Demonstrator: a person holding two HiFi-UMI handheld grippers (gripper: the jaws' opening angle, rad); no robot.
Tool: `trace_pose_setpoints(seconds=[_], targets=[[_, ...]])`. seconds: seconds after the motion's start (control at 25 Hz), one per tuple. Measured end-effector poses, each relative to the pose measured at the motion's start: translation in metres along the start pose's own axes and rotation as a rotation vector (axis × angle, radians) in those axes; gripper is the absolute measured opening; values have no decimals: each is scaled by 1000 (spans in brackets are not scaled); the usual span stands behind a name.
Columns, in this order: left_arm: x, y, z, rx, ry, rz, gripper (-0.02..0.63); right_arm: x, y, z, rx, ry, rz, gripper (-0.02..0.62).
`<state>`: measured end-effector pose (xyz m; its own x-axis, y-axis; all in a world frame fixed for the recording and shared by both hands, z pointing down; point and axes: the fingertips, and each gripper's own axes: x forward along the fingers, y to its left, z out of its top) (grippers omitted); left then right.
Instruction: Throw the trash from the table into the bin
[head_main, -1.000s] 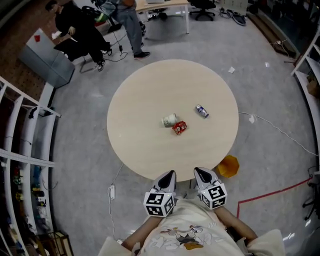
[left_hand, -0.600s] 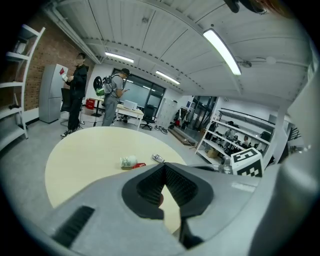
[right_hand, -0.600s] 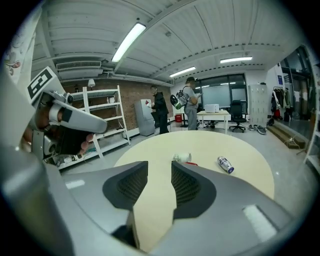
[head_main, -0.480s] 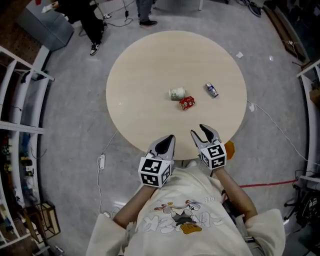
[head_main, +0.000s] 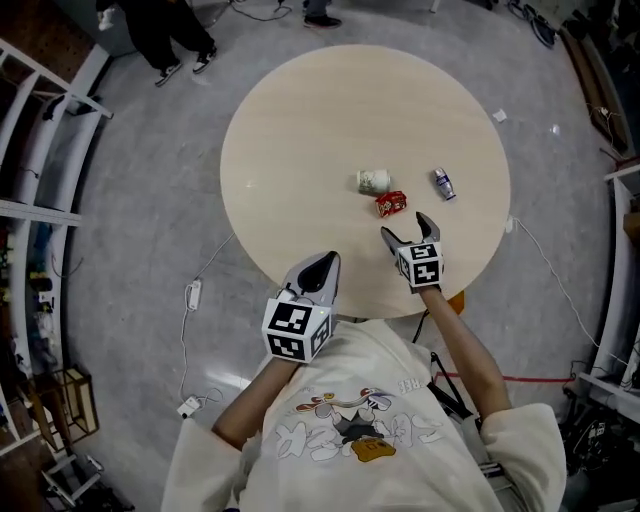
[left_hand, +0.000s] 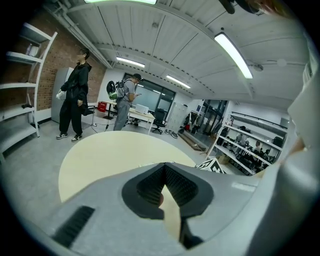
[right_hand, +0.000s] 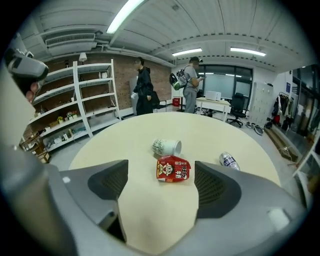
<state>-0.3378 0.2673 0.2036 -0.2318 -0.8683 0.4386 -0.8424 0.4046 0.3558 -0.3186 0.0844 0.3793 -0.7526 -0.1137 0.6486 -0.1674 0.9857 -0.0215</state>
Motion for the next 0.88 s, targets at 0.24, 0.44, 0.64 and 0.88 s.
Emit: trace_pose_setpoints(seconds=[0.24,0.44,0.64,0.88], targets=[[-4,28,5,-9,9,57,3,60,-13,-7,-17,95,0,445],[-20,56,-2,-51,11,122,4,89,-25,-22,-2,170,-18,506],[-25,78,-2,-73,11,143,5,113,-35,-34,30,235,-21,511],[-23,88,5,-75,5,130,5,118,-33,-39,21,273,-15,463]])
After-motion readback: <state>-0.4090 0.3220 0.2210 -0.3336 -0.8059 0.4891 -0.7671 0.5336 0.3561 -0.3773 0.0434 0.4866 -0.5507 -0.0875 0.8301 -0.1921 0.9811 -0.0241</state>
